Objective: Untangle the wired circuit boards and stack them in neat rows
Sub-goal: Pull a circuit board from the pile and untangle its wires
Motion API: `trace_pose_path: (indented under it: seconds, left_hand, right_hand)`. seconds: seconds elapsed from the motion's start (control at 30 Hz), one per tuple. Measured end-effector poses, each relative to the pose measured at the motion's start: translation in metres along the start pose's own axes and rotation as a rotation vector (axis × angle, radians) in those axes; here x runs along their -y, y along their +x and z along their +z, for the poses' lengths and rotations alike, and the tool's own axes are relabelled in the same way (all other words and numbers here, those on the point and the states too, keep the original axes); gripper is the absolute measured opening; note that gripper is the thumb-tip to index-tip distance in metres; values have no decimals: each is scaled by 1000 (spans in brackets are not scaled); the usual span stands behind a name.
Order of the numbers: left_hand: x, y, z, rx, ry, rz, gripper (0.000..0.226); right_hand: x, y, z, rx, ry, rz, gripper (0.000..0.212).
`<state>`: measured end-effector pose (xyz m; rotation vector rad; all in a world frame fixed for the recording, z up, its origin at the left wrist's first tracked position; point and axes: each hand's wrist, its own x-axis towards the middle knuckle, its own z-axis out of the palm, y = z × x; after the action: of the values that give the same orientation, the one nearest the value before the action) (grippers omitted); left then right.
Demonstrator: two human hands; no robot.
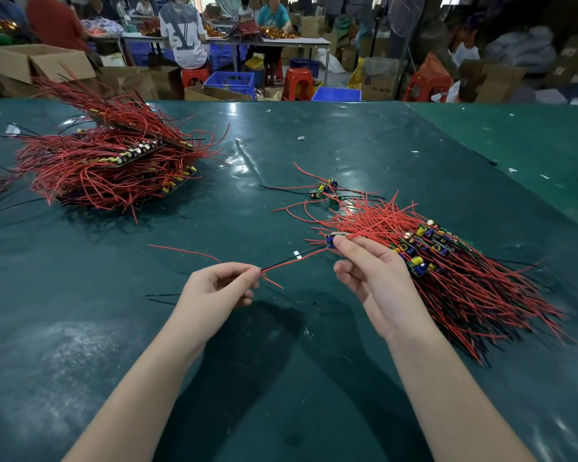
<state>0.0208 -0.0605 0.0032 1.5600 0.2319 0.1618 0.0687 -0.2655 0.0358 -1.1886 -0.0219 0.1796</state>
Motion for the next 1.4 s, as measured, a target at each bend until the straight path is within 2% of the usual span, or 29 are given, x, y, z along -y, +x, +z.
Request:
trace_pose_path:
  seconds: [0.1,0.27,0.33,0.43,0.6,0.8,0.97,1.1,1.23,1.4]
  left_hand:
    - [-5,-2,2,81,-144,-34,13]
    - [-10,-5,1,233,-280,-54,21]
    - [-8,-5,1,224,-226,-40,23]
    - [-5,-3,1,141,-36,47,19]
    - [-1,-1,-1,59,257,177,26]
    - [-3,-3,2,178,6,146,29]
    - [-3,-5,3,278,67,137,37]
    - [-4,-4,4,208,114,170,42]
    - [-5,-4,6,141,-13,139,43]
    - [-4,-5,9,155,-54,50,42]
  right_hand:
    - [2,1,-2,-29,-4,4,4]
    - [2,3,-5,-65,-49,18,9]
    - [3,3,-6,-85,-41,24,11]
    - [5,5,-9,-103,-27,28,13]
    - [5,8,-12,-115,-78,19,10]
    - [1,10,-14,-157,-216,-69,13]
    - [5,11,-18,-162,-91,-31,14]
    - [8,9,-18,-138,5,-14,14]
    - [7,9,-16,-109,87,-40,9]
    - [15,9,-18,-21,177,-190,14]
